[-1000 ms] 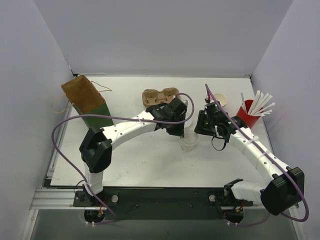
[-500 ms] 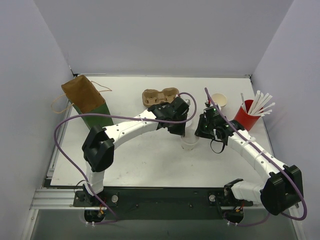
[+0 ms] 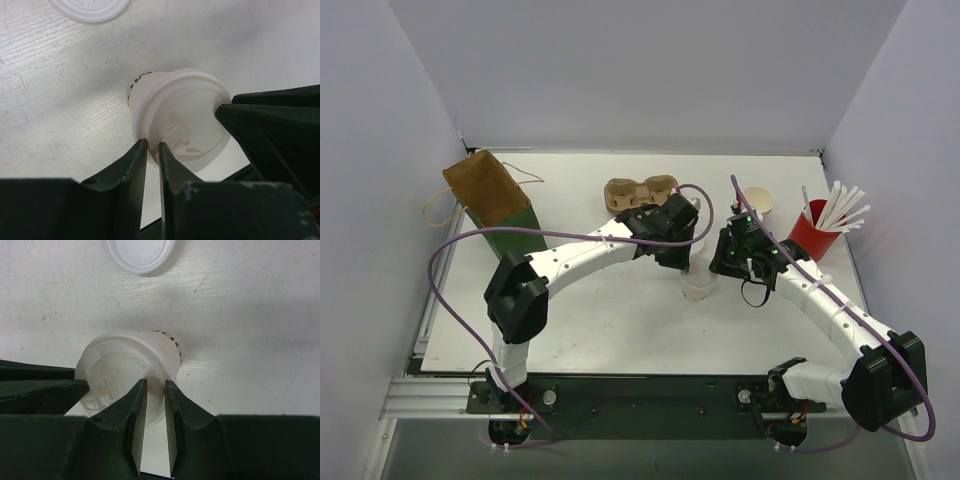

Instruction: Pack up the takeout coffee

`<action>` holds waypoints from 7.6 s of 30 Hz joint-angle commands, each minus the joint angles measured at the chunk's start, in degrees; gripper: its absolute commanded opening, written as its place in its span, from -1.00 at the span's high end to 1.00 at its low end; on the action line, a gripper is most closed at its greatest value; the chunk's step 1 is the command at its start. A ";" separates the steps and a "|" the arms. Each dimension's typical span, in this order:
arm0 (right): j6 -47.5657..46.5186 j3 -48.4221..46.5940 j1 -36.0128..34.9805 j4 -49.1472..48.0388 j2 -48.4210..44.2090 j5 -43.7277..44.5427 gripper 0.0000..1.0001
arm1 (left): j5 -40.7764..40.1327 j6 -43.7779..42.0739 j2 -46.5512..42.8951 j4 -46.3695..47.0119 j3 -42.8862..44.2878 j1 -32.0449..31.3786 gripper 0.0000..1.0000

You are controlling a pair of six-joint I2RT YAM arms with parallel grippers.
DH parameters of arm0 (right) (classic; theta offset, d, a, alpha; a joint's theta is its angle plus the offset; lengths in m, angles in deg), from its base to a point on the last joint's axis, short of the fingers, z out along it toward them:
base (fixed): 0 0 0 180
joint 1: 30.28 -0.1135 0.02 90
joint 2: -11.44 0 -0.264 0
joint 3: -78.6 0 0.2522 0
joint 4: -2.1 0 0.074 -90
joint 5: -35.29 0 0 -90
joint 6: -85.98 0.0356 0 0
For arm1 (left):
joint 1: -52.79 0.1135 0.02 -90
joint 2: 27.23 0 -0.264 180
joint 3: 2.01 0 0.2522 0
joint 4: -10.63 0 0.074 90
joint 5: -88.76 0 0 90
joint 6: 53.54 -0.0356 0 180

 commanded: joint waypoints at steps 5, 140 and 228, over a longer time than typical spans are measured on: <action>0.03 -6.73 -0.59 6.64 -1.95 2.56 0.63 | -1.17 -2.08 0.75 -1.61 3.93 -0.34 0.46; -2.17 -20.45 -12.89 16.75 19.49 14.17 -0.50 | 1.90 -3.57 -17.97 4.19 -10.22 12.49 0.16; -0.77 -13.23 19.14 30.99 -17.95 6.34 -0.91 | -2.65 -5.42 -11.67 5.42 -1.18 15.66 0.16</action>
